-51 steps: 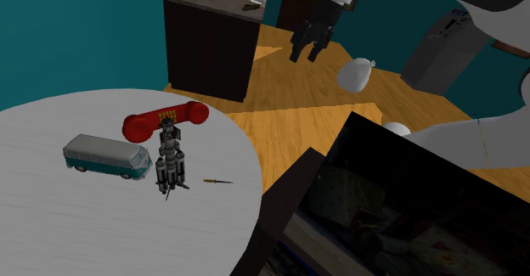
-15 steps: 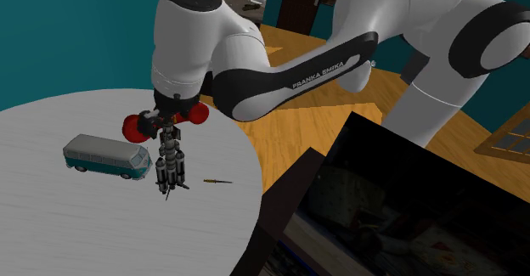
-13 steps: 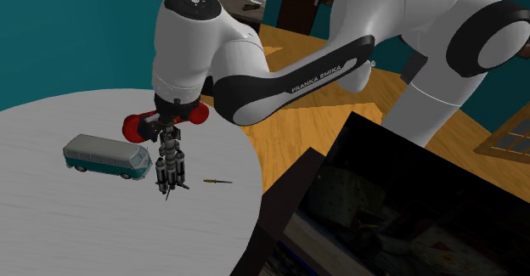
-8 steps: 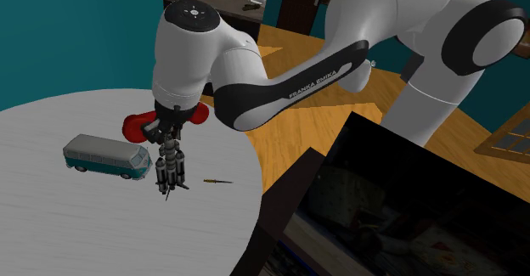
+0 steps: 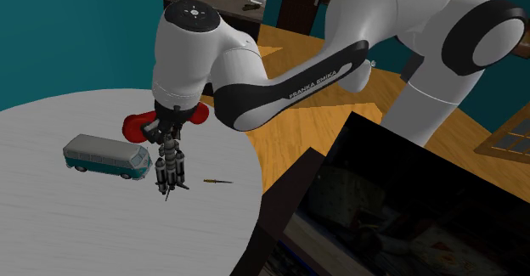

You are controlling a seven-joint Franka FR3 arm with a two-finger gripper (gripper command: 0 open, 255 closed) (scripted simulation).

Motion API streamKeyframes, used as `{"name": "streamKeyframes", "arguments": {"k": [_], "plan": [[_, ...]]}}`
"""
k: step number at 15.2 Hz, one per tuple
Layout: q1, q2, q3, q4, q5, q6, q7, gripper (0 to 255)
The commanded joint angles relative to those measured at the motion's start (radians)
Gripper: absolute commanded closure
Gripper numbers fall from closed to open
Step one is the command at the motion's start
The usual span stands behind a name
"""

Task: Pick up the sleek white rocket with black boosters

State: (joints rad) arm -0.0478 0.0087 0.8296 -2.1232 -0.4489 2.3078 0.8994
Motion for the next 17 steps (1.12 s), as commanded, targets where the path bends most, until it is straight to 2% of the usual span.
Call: {"name": "streamKeyframes", "arguments": {"k": [1, 10, 17], "plan": [[-0.001, -0.009, 0.000, 0.004, 0.013, -0.010, -0.012, 255], [0.000, -0.072, -0.008, 0.072, 0.106, -0.101, -0.100, 255], [0.002, -0.096, -0.014, 0.121, 0.142, -0.159, -0.139, 255]]}}
